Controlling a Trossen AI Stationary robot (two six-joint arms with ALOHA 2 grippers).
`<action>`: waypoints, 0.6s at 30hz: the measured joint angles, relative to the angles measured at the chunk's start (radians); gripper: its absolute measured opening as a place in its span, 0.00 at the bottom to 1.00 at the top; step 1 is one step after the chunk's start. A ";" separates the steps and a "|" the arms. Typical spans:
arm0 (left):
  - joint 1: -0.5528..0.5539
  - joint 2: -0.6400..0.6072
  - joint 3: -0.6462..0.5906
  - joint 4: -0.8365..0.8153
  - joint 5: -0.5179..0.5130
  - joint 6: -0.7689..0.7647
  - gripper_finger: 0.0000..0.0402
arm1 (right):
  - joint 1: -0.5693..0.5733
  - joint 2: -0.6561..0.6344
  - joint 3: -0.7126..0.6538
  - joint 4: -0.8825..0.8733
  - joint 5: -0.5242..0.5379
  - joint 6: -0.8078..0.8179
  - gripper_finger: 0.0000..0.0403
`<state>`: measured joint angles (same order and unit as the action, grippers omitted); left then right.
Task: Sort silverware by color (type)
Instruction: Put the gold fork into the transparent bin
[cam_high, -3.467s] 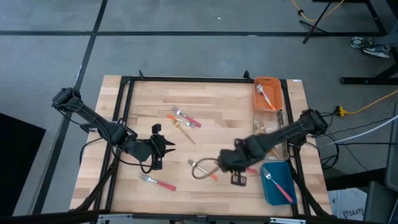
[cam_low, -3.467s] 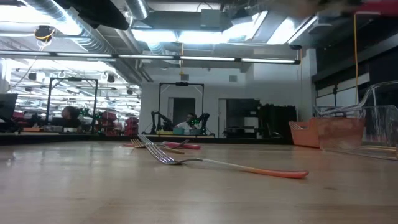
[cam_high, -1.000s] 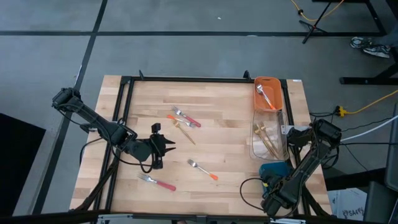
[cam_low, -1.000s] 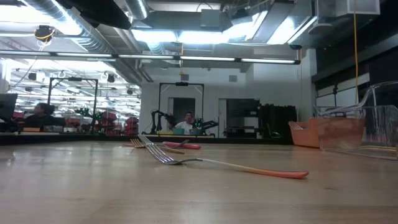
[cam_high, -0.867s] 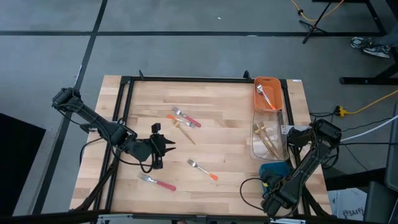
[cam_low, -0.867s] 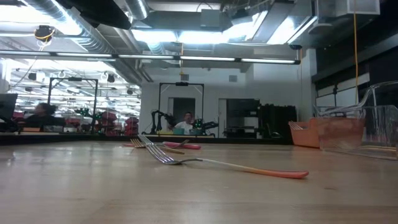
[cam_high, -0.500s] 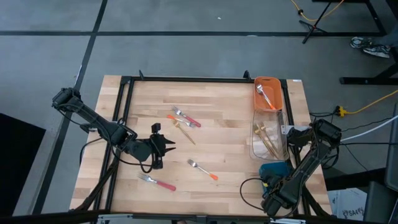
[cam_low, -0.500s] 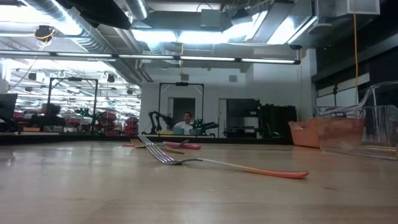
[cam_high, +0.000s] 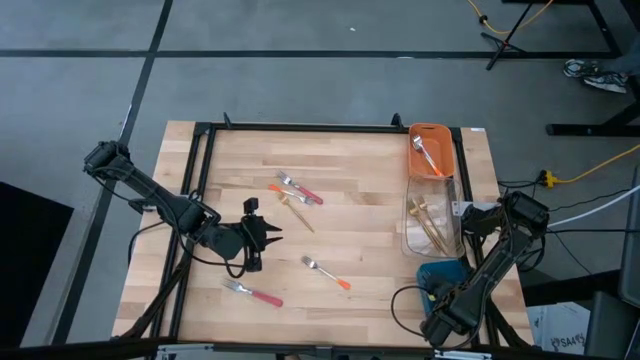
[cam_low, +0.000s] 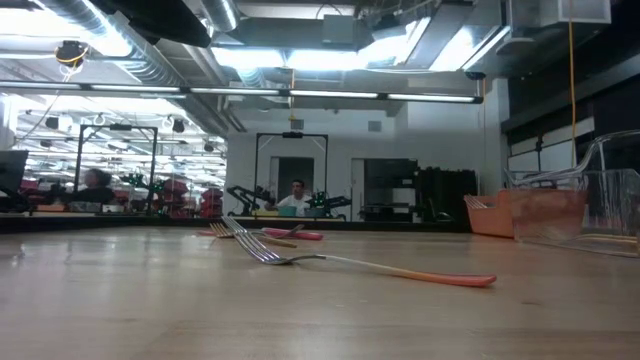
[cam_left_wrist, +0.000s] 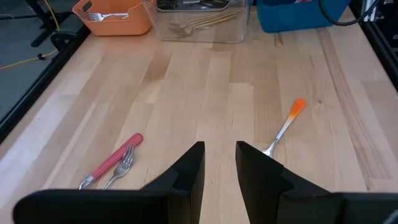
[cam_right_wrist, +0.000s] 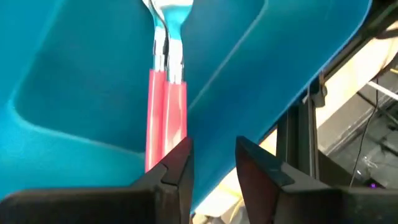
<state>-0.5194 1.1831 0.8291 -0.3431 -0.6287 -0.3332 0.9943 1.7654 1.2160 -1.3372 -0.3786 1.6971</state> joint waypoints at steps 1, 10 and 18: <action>0.000 0.000 0.000 0.000 -0.007 0.000 0.21 | 0.000 -0.004 0.000 0.002 -0.003 0.000 0.26; 0.052 0.000 0.000 0.013 -0.041 0.003 0.21 | -0.027 -0.065 0.101 -0.102 0.127 -0.006 0.26; 0.170 0.000 0.000 0.040 0.004 0.004 0.21 | -0.028 -0.145 0.193 -0.138 0.245 -0.035 0.26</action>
<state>-0.3496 1.1832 0.8291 -0.3036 -0.6250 -0.3294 0.9665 1.6205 1.4088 -1.4752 -0.1334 1.6623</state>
